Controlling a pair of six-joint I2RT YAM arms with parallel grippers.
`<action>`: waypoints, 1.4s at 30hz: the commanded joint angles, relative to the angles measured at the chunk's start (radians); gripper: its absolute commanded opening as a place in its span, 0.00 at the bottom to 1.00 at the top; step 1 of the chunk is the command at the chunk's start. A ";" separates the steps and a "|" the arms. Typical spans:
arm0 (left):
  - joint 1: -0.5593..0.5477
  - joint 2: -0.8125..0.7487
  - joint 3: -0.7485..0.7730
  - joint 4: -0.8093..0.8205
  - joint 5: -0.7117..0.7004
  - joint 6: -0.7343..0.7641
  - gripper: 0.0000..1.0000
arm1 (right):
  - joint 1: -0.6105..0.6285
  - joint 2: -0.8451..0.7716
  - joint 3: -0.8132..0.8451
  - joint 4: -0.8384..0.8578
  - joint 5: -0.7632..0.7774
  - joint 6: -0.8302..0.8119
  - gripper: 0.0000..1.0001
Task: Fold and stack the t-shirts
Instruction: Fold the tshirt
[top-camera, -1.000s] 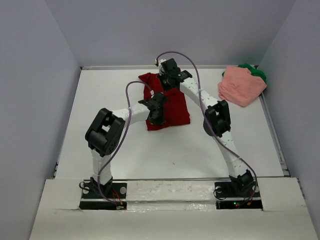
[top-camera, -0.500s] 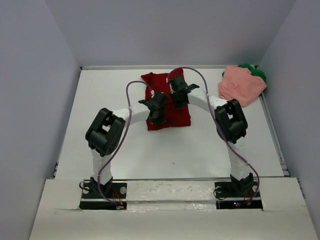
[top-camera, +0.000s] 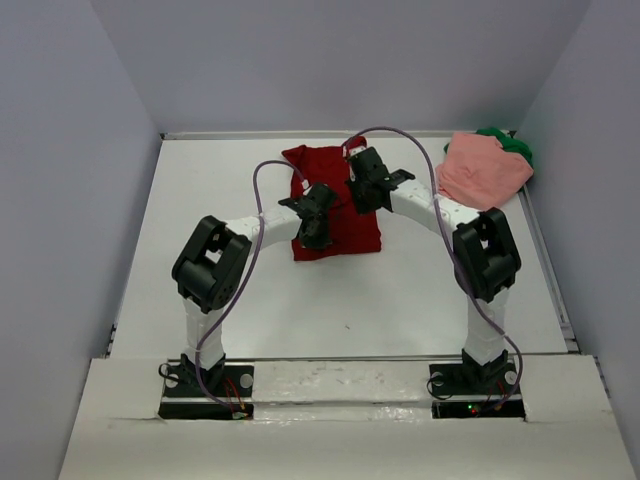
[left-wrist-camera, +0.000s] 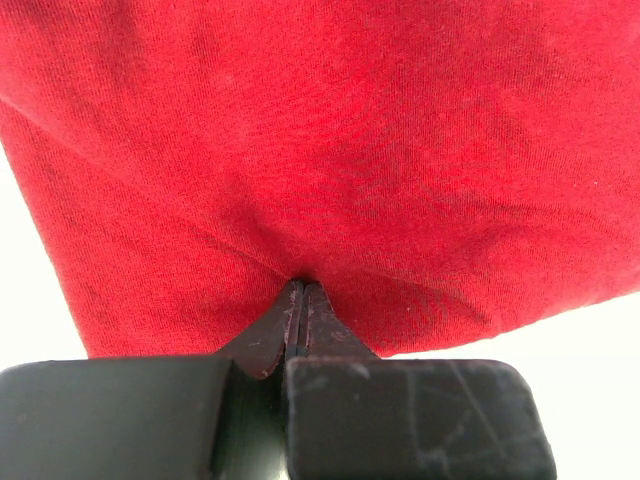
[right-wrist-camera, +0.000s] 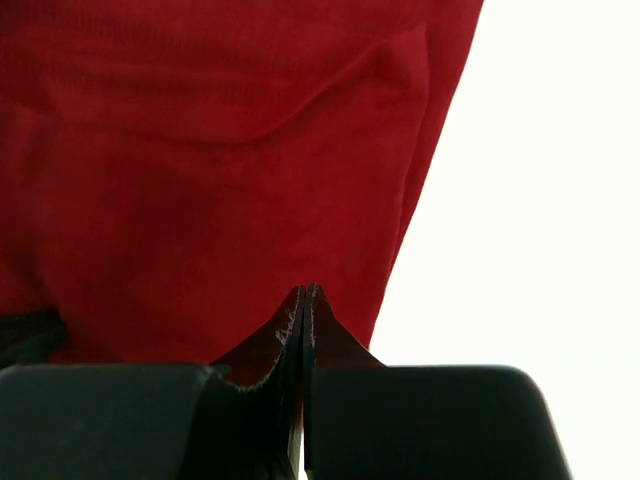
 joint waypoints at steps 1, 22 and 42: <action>-0.004 -0.024 0.028 -0.062 -0.051 0.016 0.00 | 0.041 -0.115 -0.090 0.015 0.010 0.061 0.00; 0.048 0.061 0.329 -0.173 -0.083 0.076 0.00 | 0.089 -0.194 -0.369 0.116 -0.007 0.144 0.00; 0.151 0.210 0.412 -0.186 -0.140 0.073 0.00 | 0.089 -0.142 -0.368 0.126 -0.031 0.158 0.00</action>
